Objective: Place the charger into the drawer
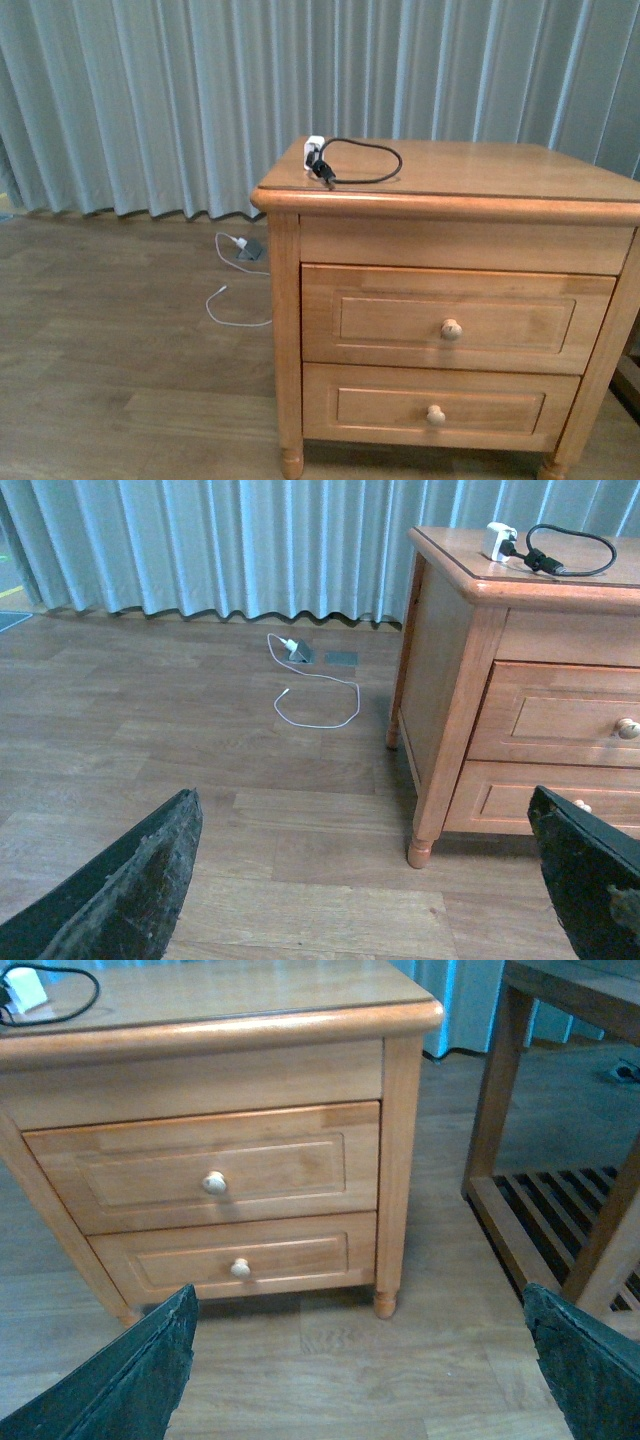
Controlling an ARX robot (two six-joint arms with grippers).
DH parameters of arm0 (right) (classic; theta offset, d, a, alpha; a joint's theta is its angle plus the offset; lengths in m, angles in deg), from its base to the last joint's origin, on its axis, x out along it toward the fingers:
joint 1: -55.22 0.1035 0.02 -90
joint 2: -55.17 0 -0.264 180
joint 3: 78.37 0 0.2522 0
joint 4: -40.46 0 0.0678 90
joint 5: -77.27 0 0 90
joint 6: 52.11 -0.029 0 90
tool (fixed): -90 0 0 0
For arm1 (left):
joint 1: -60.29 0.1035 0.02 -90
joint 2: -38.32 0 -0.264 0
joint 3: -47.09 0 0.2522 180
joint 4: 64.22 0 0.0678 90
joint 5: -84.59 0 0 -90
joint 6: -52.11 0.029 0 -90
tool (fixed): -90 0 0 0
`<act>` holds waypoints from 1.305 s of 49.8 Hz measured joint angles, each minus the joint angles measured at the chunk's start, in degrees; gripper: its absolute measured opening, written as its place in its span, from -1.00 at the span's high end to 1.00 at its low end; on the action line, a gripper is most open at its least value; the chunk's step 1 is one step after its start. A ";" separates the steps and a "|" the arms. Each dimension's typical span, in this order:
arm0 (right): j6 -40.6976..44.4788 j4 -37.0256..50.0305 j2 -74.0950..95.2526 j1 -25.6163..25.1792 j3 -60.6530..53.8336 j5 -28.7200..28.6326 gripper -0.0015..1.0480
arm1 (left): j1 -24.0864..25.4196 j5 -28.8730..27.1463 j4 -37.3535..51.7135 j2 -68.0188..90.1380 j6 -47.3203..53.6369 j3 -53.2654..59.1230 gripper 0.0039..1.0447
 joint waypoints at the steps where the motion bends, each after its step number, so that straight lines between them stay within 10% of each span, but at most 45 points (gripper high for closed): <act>1: 0.04 2.10 2.49 0.28 0.46 -0.20 -0.85 | 0.00 0.00 0.00 0.00 -0.02 0.00 -0.89; 21: 2.67 36.81 64.96 6.64 21.42 -2.14 -0.85 | 0.00 0.00 0.00 0.00 -0.02 0.00 -0.89; 65: -1.09 35.58 118.01 8.70 67.80 2.27 -0.85 | 0.00 0.00 0.00 0.00 0.00 0.00 -0.89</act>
